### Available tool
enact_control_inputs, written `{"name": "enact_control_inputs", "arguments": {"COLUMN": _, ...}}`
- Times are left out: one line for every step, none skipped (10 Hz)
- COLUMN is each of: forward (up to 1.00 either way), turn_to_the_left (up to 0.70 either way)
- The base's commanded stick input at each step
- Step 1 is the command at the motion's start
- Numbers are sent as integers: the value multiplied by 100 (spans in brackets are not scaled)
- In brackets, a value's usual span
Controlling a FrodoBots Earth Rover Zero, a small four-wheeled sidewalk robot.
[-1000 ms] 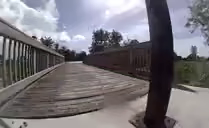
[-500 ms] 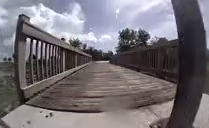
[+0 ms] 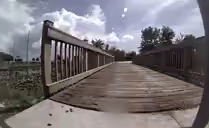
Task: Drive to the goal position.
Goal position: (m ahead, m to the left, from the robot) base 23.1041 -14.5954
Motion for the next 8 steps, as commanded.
{"name": "enact_control_inputs", "arguments": {"forward": 85, "turn_to_the_left": 0}}
{"name": "enact_control_inputs", "arguments": {"forward": 85, "turn_to_the_left": 0}}
{"name": "enact_control_inputs", "arguments": {"forward": 85, "turn_to_the_left": 0}}
{"name": "enact_control_inputs", "arguments": {"forward": 85, "turn_to_the_left": 0}}
{"name": "enact_control_inputs", "arguments": {"forward": 85, "turn_to_the_left": 0}}
{"name": "enact_control_inputs", "arguments": {"forward": 85, "turn_to_the_left": 0}}
{"name": "enact_control_inputs", "arguments": {"forward": 85, "turn_to_the_left": 0}}
{"name": "enact_control_inputs", "arguments": {"forward": 85, "turn_to_the_left": 0}}
